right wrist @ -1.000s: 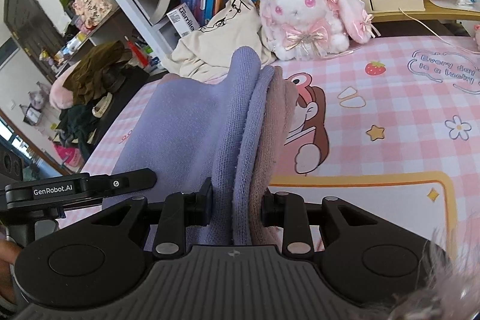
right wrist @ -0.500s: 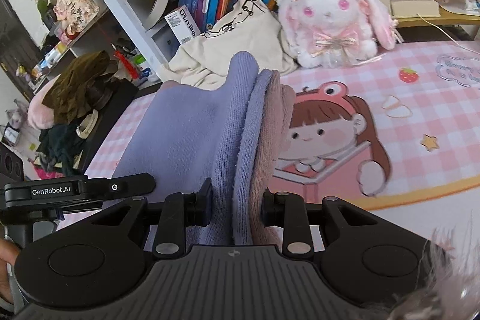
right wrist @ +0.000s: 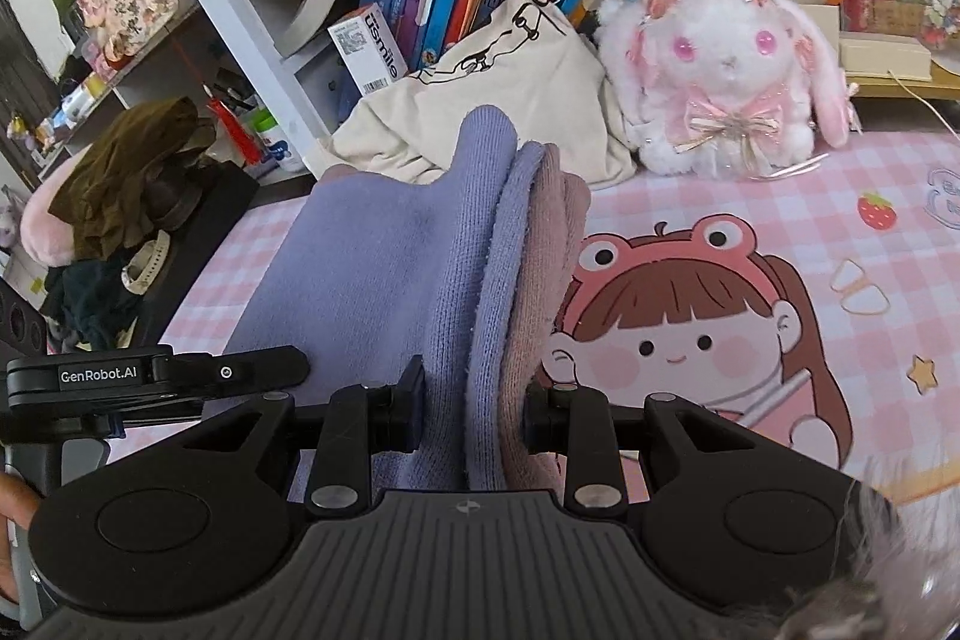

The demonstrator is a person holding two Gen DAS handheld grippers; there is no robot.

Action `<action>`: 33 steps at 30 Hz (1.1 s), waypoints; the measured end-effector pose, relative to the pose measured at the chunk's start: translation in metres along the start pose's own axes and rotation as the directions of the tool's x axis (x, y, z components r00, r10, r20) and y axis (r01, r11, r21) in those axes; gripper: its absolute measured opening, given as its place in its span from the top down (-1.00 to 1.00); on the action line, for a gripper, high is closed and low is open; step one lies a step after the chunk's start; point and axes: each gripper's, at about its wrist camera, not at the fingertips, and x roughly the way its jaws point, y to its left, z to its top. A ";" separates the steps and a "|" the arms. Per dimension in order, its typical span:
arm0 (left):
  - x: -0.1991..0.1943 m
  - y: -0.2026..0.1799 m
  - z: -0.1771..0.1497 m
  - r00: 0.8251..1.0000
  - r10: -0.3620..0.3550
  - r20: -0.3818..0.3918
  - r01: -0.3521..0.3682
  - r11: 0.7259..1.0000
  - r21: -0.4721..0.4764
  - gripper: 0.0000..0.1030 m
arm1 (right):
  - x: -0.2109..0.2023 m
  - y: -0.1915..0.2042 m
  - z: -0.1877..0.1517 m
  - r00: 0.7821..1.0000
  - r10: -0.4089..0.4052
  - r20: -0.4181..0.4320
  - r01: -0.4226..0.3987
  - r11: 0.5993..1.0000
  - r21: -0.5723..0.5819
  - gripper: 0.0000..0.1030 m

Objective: Fold clothes
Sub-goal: 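Carry the folded sweater with both grippers toward the beige cloth bag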

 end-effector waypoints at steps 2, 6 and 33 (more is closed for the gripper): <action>0.005 0.007 0.004 1.000 0.001 -0.003 -0.001 1.000 -0.016 0.14 | 0.010 0.001 0.004 1.000 -0.003 -0.010 0.003 1.000 0.007 0.49; 0.013 0.019 0.013 1.000 0.007 -0.007 -0.008 0.999 -0.040 0.14 | 0.026 0.001 0.011 1.000 -0.009 -0.026 0.009 1.000 0.008 0.49; 0.061 0.049 0.045 0.997 0.014 -0.073 -0.024 0.990 -0.140 0.15 | 0.082 -0.020 0.037 0.995 -0.027 -0.094 0.035 0.996 0.080 0.48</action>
